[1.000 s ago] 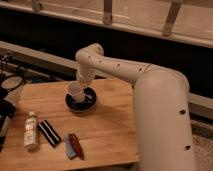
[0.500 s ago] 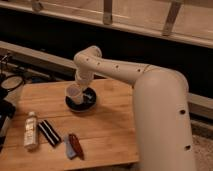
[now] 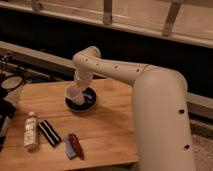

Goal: Place the ceramic cup in the ceramic bowl

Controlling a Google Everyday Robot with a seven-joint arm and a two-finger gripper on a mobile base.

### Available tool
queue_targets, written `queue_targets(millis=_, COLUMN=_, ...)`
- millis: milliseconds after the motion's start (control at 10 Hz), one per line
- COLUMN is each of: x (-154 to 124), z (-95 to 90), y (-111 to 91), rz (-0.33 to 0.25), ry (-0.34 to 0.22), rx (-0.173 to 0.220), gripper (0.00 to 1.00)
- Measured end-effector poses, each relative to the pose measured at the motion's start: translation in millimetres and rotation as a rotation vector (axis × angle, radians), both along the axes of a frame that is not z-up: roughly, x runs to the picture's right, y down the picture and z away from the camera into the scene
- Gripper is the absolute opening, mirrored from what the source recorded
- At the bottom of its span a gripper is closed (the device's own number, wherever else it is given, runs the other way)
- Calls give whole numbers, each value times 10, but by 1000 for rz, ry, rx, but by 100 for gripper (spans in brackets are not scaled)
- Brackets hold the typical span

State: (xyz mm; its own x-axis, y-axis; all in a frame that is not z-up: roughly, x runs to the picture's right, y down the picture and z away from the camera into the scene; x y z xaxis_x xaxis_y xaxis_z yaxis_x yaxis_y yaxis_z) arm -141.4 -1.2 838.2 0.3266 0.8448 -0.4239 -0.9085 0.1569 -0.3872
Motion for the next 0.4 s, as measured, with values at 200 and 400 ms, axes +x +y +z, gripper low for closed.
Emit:
queue_targets(millis=200, x=6, z=-6, y=-7, rz=-1, ry=6, rx=0, gripper=85)
queue_targets(millis=400, x=-35, z=-18, y=0, rz=-5, ry=10, rx=-2, gripper=85)
